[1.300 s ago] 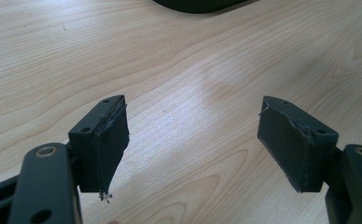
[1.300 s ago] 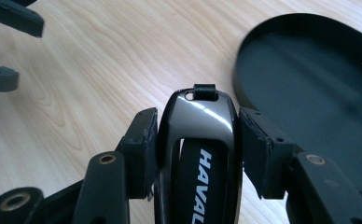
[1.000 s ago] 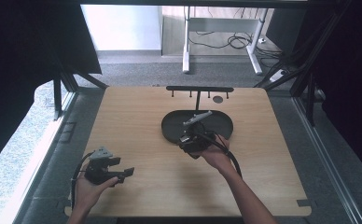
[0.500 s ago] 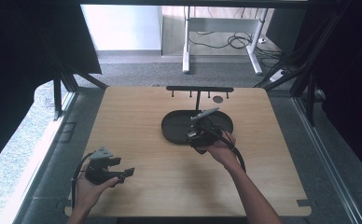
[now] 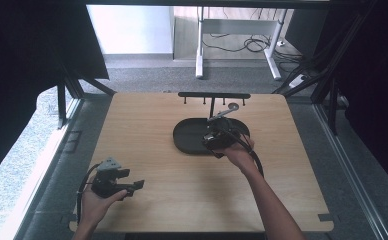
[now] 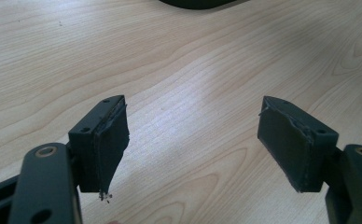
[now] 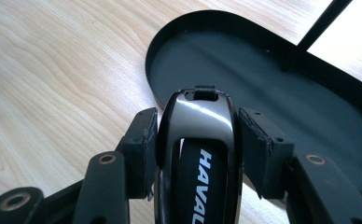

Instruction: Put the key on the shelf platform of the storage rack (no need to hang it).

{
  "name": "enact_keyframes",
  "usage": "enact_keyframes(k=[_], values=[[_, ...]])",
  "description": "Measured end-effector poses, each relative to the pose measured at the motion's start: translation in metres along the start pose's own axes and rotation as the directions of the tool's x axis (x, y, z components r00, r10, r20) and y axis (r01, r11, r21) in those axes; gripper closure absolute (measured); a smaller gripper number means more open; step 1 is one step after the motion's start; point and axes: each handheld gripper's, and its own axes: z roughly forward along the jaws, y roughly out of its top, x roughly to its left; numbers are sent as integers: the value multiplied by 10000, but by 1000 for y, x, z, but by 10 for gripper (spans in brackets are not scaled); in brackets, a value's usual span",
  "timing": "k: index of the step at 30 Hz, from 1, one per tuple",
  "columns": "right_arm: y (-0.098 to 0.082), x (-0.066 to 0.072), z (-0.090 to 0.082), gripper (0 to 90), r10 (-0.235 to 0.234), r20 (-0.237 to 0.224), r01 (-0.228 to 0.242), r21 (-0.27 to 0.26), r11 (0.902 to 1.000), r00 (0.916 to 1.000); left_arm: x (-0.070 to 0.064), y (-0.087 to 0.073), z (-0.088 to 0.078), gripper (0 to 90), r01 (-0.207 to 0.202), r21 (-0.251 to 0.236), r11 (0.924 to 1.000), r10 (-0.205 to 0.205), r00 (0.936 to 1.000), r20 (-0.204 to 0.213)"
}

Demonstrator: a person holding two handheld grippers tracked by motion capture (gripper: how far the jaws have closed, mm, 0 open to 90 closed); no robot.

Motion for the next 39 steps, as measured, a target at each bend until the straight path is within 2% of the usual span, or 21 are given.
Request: enact_keyframes(k=[14,23,39], values=[[12,-17,13,498,292,303,-293,8,9996,9991,1,-1,2,247,30,59,10000,-30,10000,3],[18,-28,31,499,390,440,-399,201,9990,9983,4,-2,2,247,103,116,9999,-102,9999,-37],[26,-38,50,498,706,773,-721,166,9973,9945,4,-2,0,247,100,55,9999,-99,9999,-73]])
